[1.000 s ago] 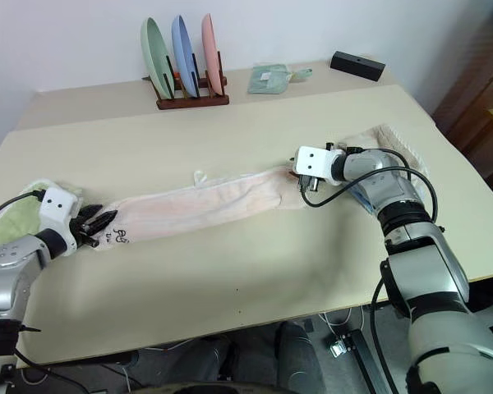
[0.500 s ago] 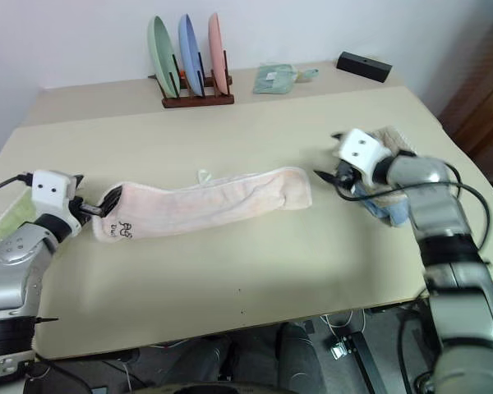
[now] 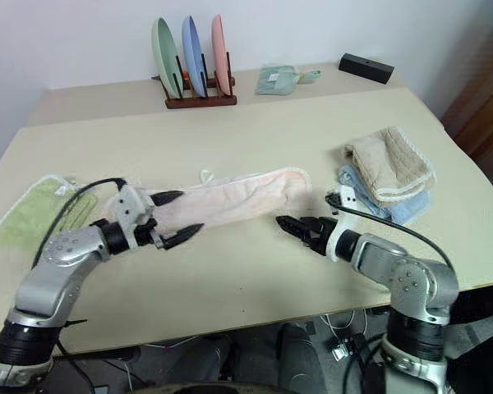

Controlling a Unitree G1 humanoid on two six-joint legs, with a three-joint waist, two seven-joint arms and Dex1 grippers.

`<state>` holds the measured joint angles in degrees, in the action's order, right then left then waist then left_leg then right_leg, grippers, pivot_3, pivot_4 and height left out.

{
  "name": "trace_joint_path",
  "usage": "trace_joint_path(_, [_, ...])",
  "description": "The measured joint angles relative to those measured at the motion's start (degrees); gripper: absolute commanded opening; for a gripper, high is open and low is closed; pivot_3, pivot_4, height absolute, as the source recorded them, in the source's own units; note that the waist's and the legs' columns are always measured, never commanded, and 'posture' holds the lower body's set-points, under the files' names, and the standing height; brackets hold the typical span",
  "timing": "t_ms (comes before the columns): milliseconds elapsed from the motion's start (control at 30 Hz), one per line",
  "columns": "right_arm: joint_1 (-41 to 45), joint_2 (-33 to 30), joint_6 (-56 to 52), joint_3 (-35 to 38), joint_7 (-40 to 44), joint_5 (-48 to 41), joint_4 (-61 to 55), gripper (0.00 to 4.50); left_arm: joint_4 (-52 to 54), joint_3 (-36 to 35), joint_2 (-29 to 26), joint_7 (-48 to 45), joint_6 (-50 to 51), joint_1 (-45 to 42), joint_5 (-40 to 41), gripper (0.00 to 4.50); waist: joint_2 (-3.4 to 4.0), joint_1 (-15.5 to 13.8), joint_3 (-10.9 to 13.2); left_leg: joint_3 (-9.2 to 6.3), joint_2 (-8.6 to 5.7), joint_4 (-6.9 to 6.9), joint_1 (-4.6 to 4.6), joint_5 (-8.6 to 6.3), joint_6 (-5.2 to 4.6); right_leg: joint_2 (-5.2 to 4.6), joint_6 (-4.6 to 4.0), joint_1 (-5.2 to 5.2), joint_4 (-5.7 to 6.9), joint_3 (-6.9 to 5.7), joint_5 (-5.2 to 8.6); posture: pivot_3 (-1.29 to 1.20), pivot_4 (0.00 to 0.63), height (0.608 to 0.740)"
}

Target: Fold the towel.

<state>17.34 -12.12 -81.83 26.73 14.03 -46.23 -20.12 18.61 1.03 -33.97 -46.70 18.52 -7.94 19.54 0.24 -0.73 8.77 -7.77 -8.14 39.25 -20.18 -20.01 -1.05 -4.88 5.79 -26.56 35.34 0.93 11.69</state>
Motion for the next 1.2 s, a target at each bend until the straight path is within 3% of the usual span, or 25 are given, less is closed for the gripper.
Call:
trace_joint_path(300, [12.58,13.63,-3.25,15.75,-16.56,1.20,7.48,4.43,-0.05,2.14,1.26,-0.32,0.07,-0.93,-0.17,4.50,0.04,0.34,-0.02,0.02,0.01,-0.03,0.13,0.00,0.00,0.08,0.00,0.06,0.06,0.00,0.00,0.00,0.150,0.740])
trace_joint_path(433, [15.48,14.10,0.24,17.31,-20.78,2.72,11.60,3.13,-0.02,2.11,1.45,0.16,0.02,-0.41,-0.23,4.50,0.04,0.13,-0.06,0.01,-0.01,-0.03,0.16,0.00,0.00,0.06,0.00,0.11,0.06,0.00,0.00,0.00,0.150,0.740])
trace_joint_path(633, [15.74,13.65,2.64,18.37,-23.50,2.43,14.65,0.10,0.20,1.34,1.44,1.80,-0.09,2.17,-0.34,4.50,0.05,0.25,-0.09,0.01,-0.01,-0.03,0.15,0.00,0.00,0.05,0.00,0.08,0.08,0.02,0.00,0.00,0.150,0.740])
trace_joint_path(767, [15.86,10.36,3.62,17.52,-23.90,2.39,14.21,0.04,0.84,0.58,1.45,2.50,-0.40,4.34,-0.36,4.50,0.07,0.09,-0.09,0.01,-0.02,-0.03,0.10,0.00,-0.01,0.04,0.00,0.06,0.06,0.02,0.00,0.00,0.150,0.740])
trace_joint_path(967, [14.43,-0.91,5.50,12.25,-18.57,2.45,9.98,0.04,0.86,-0.17,1.43,3.17,-0.50,5.09,-0.32,4.50,0.08,0.37,-0.08,0.02,0.01,-0.07,0.05,0.00,-0.01,0.03,0.00,0.00,0.04,0.02,0.00,0.00,0.150,0.740])
trace_joint_path(1200, [11.36,-15.95,15.72,-9.07,-1.89,7.20,3.72,0.04,0.27,-0.16,1.44,3.09,-1.45,4.78,-0.36,4.50,0.08,0.51,-0.08,0.05,0.03,-0.10,0.02,0.00,-0.01,0.03,0.00,-0.03,-0.03,0.02,0.00,0.00,0.150,0.740])
